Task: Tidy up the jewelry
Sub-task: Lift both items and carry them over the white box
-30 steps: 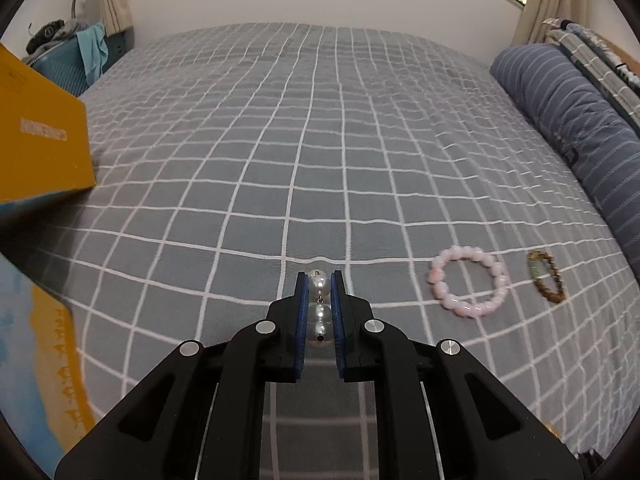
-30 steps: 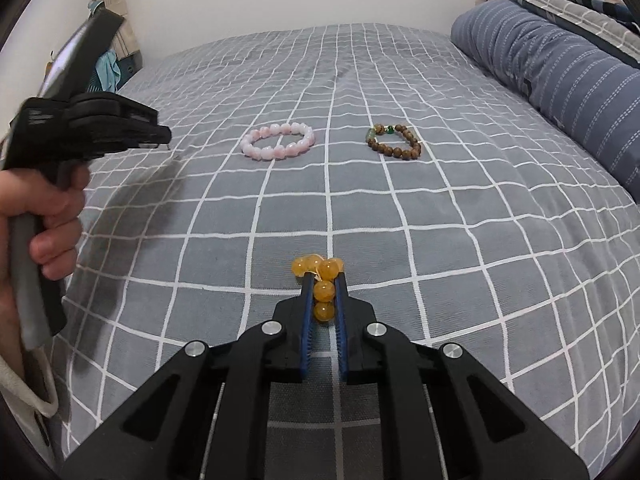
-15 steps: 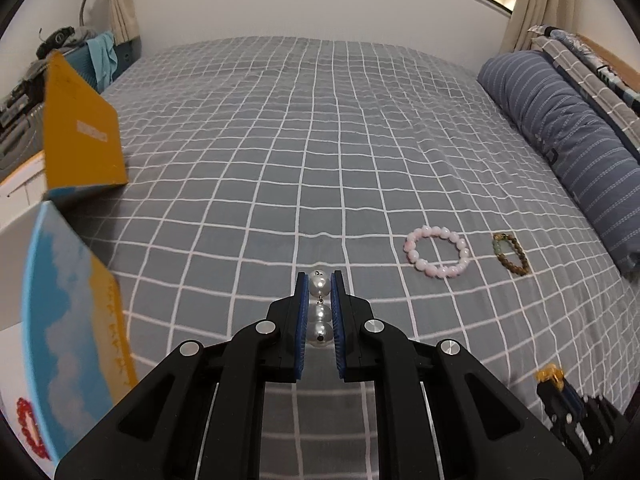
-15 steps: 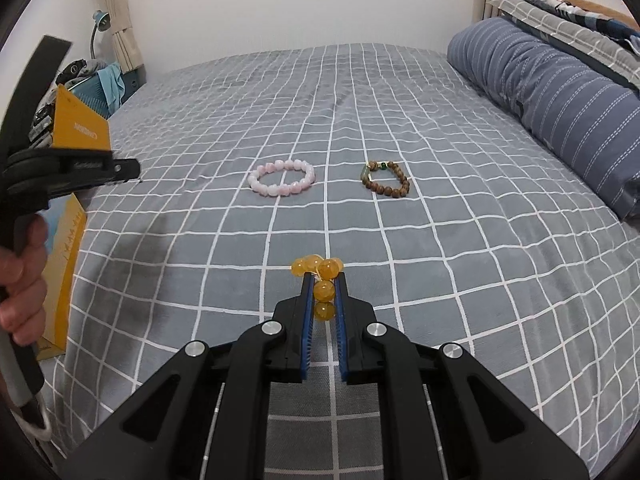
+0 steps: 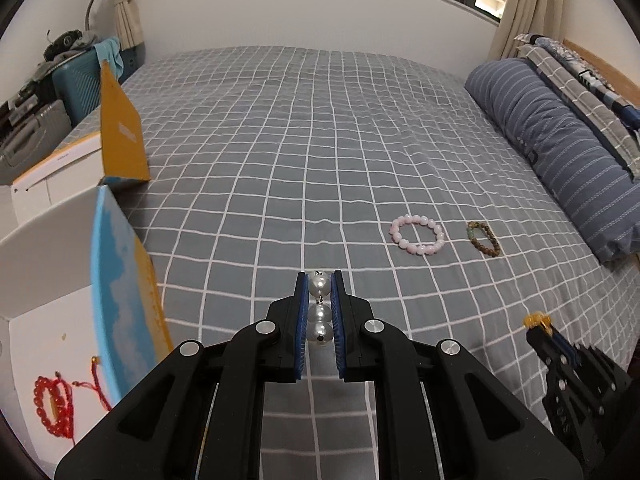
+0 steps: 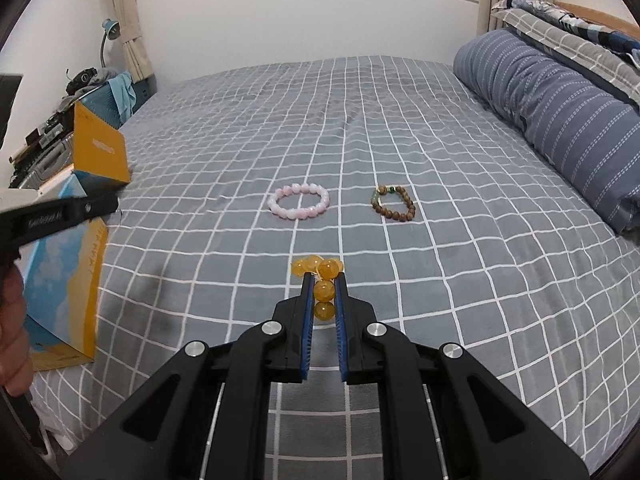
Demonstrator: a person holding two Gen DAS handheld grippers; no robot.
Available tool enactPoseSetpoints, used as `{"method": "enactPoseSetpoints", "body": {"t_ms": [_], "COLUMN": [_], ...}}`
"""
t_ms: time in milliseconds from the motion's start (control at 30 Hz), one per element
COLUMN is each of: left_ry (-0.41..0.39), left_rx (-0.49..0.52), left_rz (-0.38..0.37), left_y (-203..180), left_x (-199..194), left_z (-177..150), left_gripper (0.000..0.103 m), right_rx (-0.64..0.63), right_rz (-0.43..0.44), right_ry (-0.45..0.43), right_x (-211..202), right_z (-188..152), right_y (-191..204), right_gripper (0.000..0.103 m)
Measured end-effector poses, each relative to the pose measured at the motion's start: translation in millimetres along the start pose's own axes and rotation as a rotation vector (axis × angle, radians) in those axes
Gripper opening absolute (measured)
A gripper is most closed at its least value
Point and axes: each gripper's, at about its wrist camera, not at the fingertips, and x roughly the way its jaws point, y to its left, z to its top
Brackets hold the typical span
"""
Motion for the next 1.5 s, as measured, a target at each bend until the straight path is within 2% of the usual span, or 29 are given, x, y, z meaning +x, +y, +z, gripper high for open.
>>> {"method": "enactPoseSetpoints", "body": {"t_ms": [367,733,1200,1500], "left_ry": [-0.031,-0.066,-0.106,-0.106], "left_rx": [-0.013,-0.044,-0.114,-0.176], "left_rz": [0.014,0.041,0.108,0.17], "left_y": [20,49,105,155], "left_x": [-48,-87,-126,-139], "left_z": [-13,-12,-10,-21], "left_gripper": [0.01,0.01,0.011,0.011], "right_rx": [-0.013,-0.049,-0.136,-0.209], "right_rz": [0.044,0.115,0.197,0.266], "right_ry": [-0.013,-0.026,-0.056,-0.063], "right_x": [-21,-33,-47,-50], "right_z": [21,48,74,82], "right_y": [14,48,114,178], "right_gripper": [0.009,0.009,0.009,0.009]}}
